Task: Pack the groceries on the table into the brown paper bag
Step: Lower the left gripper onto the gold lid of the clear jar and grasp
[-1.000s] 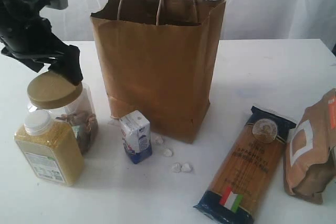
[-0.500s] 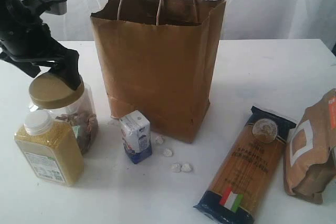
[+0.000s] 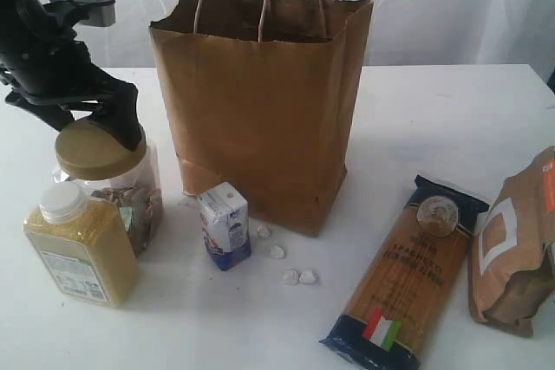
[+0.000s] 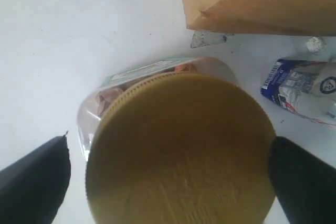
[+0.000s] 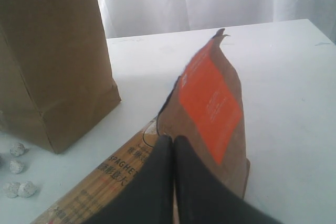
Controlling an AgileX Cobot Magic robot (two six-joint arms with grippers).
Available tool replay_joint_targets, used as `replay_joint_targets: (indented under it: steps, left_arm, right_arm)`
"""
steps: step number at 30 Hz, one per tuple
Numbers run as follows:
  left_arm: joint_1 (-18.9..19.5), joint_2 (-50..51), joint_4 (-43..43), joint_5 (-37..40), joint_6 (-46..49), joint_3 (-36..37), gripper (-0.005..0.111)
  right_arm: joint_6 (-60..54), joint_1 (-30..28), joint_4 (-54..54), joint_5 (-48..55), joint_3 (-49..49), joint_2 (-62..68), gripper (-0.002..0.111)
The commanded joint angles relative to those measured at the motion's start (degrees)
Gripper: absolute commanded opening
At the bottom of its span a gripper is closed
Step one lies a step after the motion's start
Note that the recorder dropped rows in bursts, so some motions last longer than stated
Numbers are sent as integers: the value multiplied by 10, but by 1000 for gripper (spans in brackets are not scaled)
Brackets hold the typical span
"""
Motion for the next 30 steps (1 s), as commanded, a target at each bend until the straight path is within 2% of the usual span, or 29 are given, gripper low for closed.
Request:
replay_joint_targets:
  steps: [1,8,30]
  left_arm:
    - [-2,-9,21,3,-1,1,105]
    - [-2,-16,35,15,-1,-26,105]
    - [-3,-16,23,62,-1,-26,105]
  right_arm:
    - [2,-3,-1,-7,2,-3,0]
    - [2,-3,-1,-7,2,-3,0]
    - [2,-3,-1,-7,2,-3,0]
